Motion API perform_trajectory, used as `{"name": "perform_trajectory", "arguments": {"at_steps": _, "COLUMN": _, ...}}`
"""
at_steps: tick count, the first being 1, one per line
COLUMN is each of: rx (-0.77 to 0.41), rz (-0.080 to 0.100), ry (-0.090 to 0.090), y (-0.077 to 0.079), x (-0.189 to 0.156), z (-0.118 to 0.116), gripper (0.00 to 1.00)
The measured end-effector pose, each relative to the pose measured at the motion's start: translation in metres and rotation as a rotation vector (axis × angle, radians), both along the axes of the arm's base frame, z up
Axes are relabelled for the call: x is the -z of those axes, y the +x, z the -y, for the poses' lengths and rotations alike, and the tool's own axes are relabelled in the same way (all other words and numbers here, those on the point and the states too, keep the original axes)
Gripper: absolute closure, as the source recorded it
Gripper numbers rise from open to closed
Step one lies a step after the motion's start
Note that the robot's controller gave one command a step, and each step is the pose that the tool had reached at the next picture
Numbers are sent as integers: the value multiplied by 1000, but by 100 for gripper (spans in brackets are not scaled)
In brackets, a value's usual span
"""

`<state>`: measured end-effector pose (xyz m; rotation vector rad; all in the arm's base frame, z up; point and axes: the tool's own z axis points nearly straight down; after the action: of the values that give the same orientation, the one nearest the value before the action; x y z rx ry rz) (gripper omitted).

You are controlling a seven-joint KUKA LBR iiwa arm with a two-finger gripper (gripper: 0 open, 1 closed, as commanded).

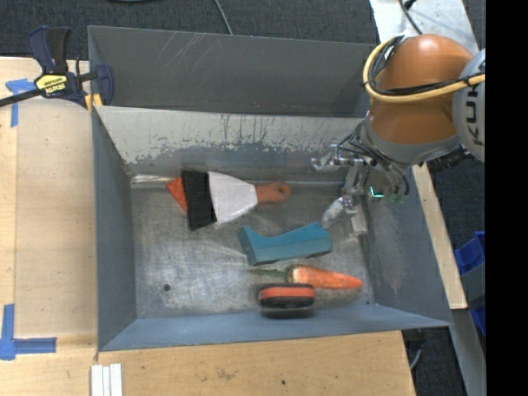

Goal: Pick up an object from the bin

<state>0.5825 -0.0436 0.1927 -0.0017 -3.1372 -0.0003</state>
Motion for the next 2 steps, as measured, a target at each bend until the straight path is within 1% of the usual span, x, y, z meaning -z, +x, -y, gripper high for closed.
{"name": "perform_trajectory", "arguments": {"at_steps": 1, "rx": -1, "rz": 8, "ry": -1, "y": 2, "x": -4, "z": 0, "gripper": 0}}
{"name": "perform_trajectory", "arguments": {"at_steps": 2, "rx": 16, "rz": 14, "ry": -1, "y": -17, "x": 48, "z": -1, "gripper": 0}}
